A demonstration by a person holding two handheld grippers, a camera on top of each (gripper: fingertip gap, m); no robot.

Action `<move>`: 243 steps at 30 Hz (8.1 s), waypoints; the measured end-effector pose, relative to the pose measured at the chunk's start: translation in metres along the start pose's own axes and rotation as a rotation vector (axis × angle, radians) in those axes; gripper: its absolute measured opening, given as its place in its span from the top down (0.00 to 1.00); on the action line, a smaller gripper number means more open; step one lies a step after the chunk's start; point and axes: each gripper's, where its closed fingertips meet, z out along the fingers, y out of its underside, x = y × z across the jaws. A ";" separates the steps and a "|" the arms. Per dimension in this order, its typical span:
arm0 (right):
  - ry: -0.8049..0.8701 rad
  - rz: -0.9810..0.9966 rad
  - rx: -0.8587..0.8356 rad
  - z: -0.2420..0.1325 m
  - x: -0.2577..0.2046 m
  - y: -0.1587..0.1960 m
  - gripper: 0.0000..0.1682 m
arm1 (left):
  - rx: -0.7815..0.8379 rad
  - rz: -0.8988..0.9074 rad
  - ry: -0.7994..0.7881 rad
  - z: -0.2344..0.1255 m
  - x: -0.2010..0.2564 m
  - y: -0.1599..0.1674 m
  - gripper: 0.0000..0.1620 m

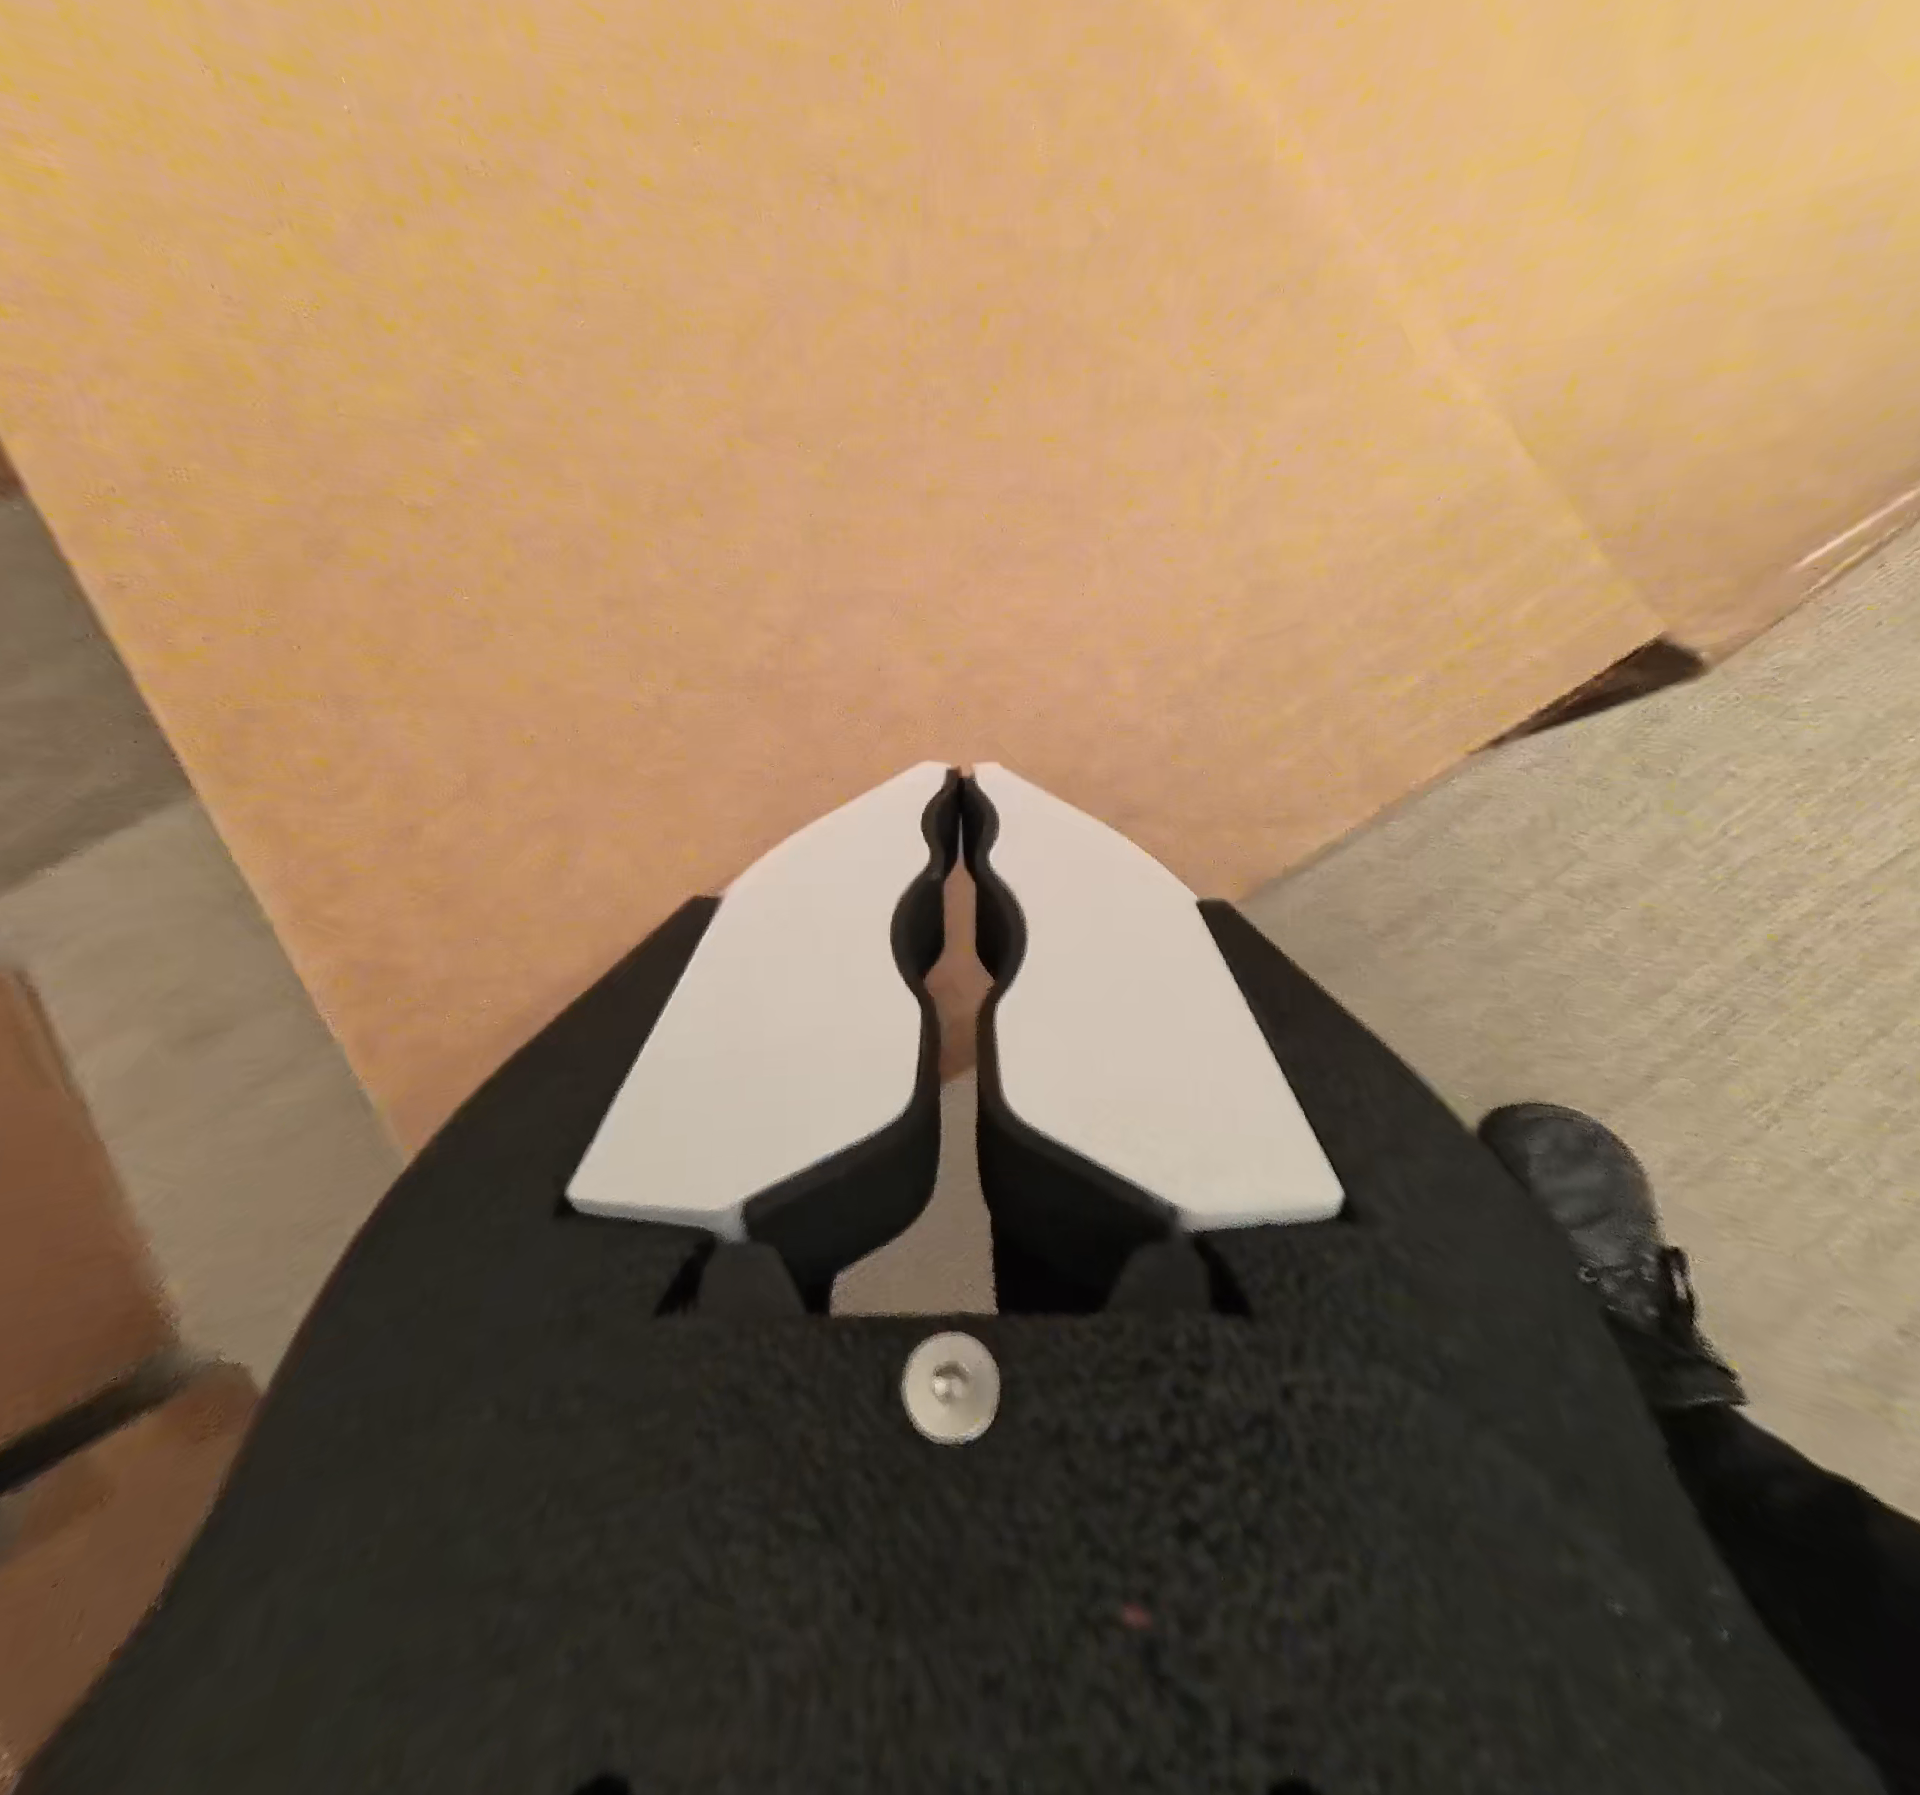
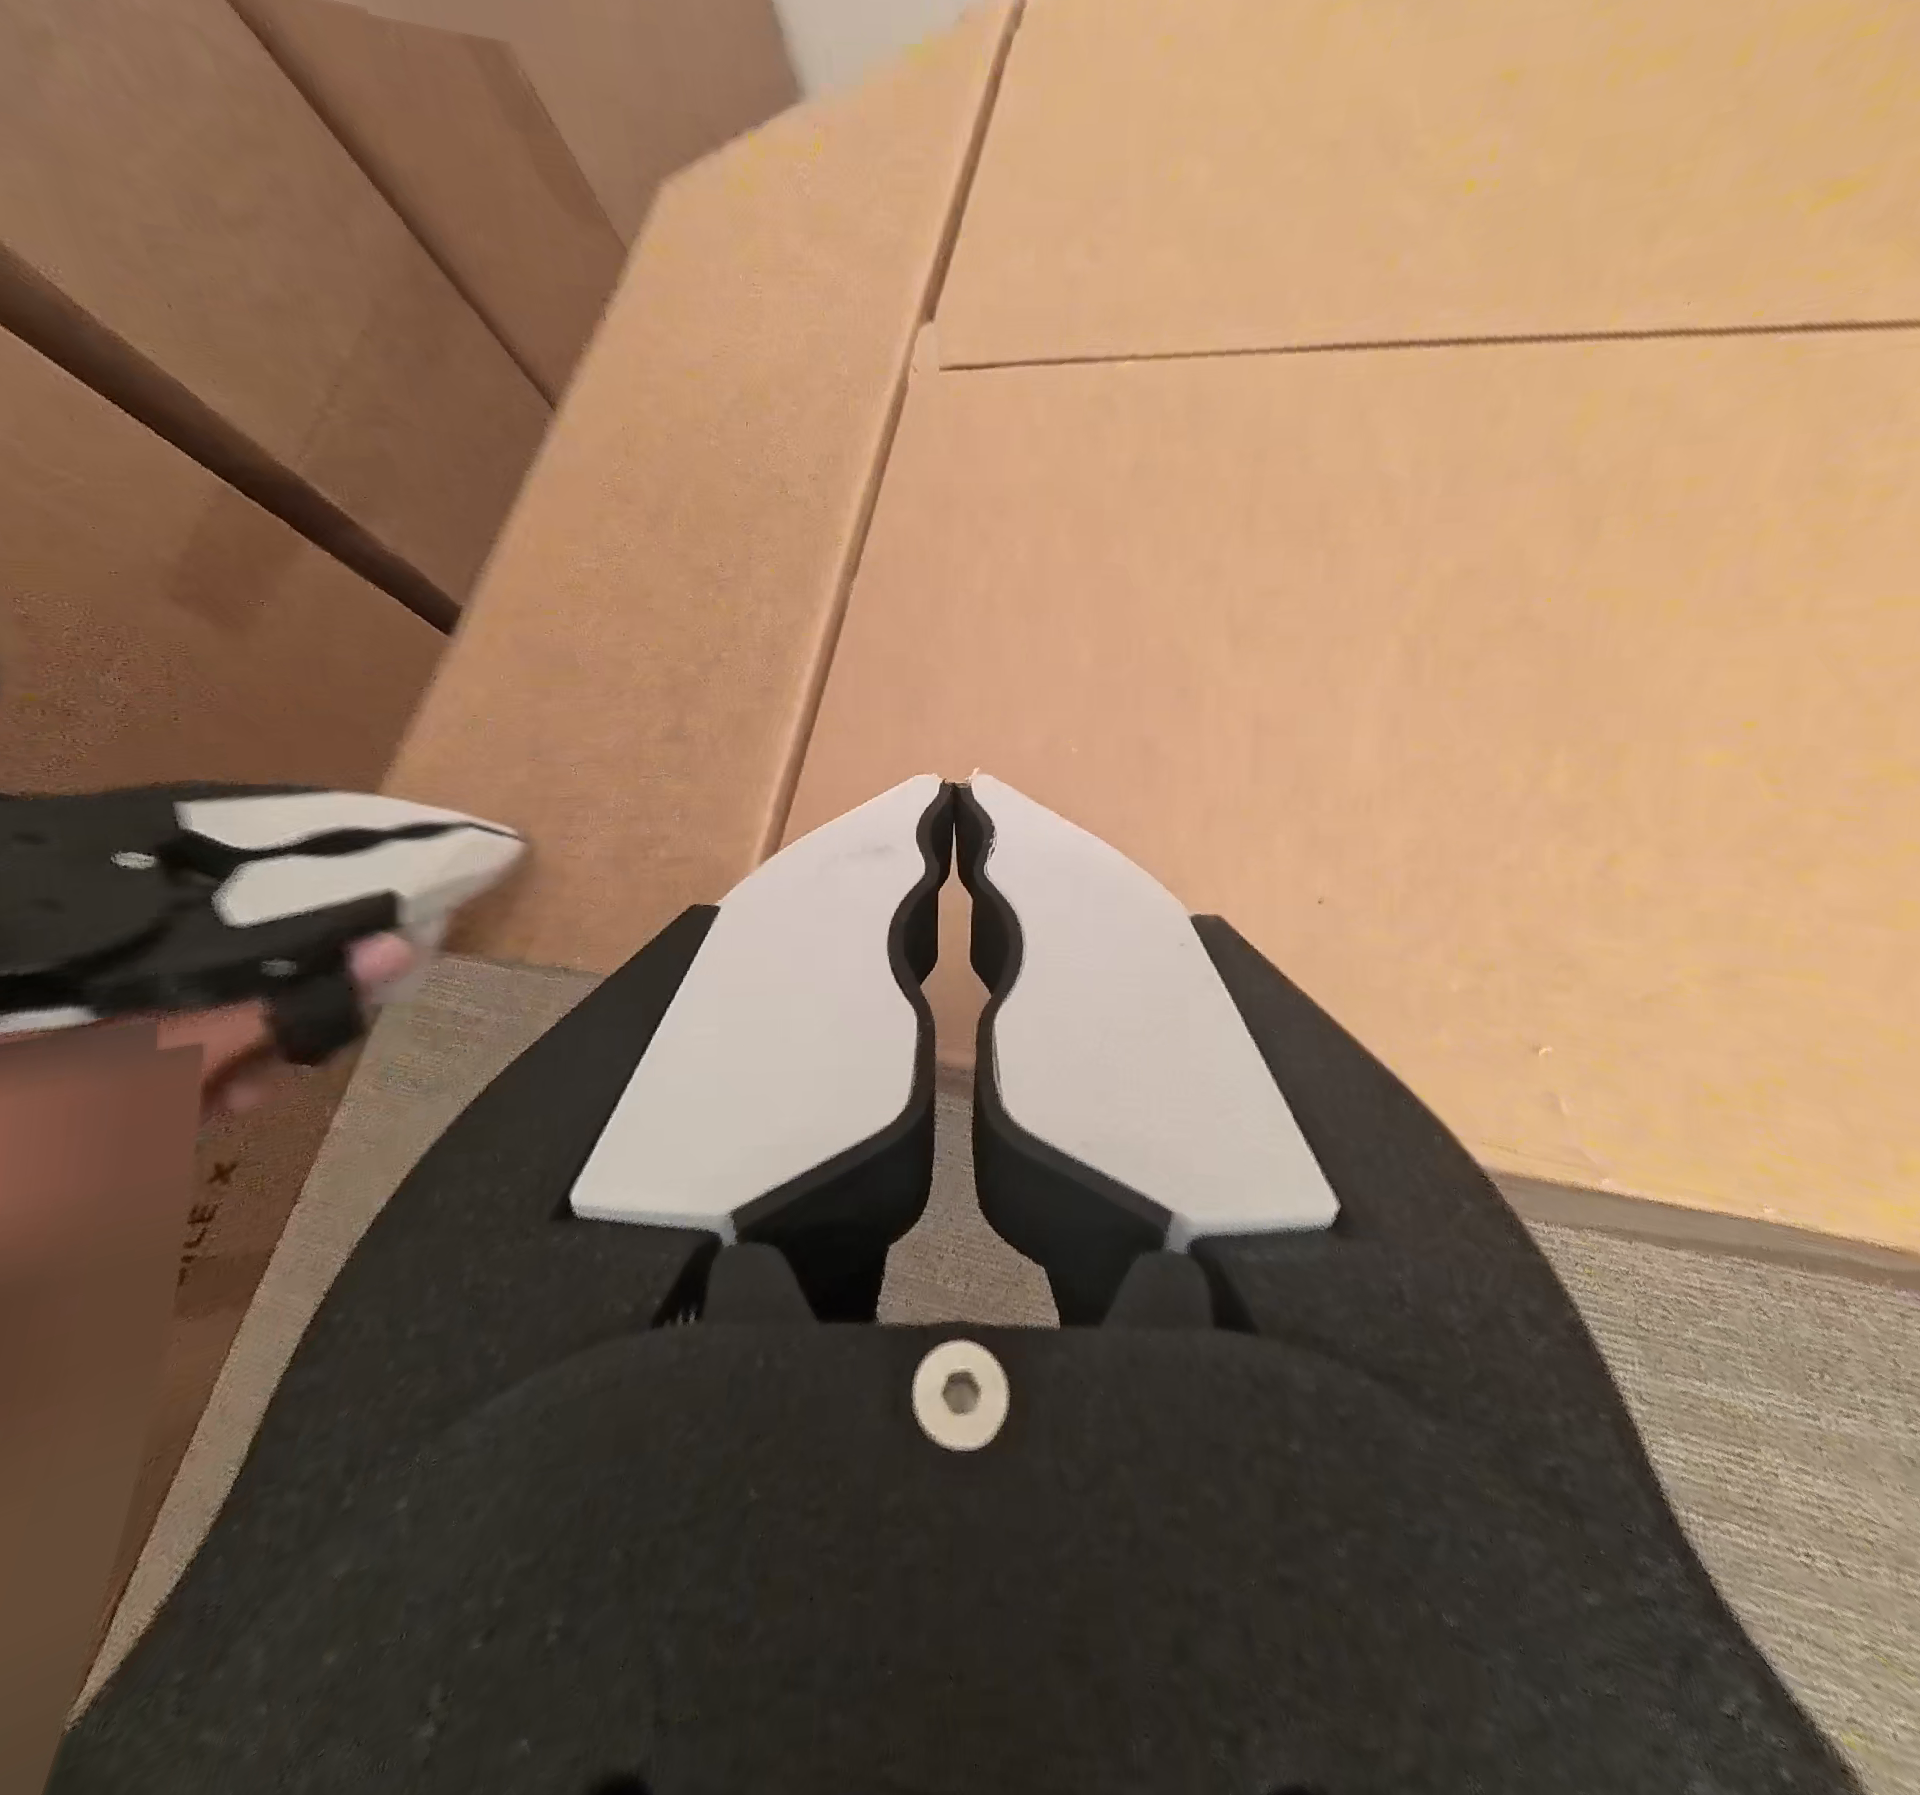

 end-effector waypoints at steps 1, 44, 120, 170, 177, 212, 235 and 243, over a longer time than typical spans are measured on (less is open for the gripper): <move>0.010 -0.002 0.004 0.000 -0.003 -0.006 1.00 | 0.023 0.019 0.000 -0.014 -0.011 -0.012 1.00; 0.370 0.141 -0.203 0.215 0.025 -0.044 1.00 | -0.073 0.900 0.877 0.157 -0.020 -0.274 1.00; 0.291 -0.124 0.057 0.240 0.031 -0.305 1.00 | 0.182 0.875 0.742 0.135 -0.067 -0.393 1.00; 0.625 0.494 0.110 0.211 0.054 -0.202 1.00 | -0.090 1.168 0.984 0.389 -0.143 -0.367 1.00; 0.646 0.513 0.110 0.198 0.042 -0.190 1.00 | -0.127 1.153 1.074 0.383 -0.127 -0.338 1.00; 0.998 0.272 -0.383 0.206 -0.031 -0.024 0.60 | -0.017 1.000 1.406 0.153 -0.037 -0.301 0.80; 1.213 0.037 -0.213 0.128 -0.046 -0.103 0.67 | -0.048 1.165 1.522 0.098 0.028 -0.257 1.00; 1.298 0.106 -0.115 0.053 -0.065 -0.127 0.69 | 0.027 1.192 1.690 0.016 0.113 -0.250 1.00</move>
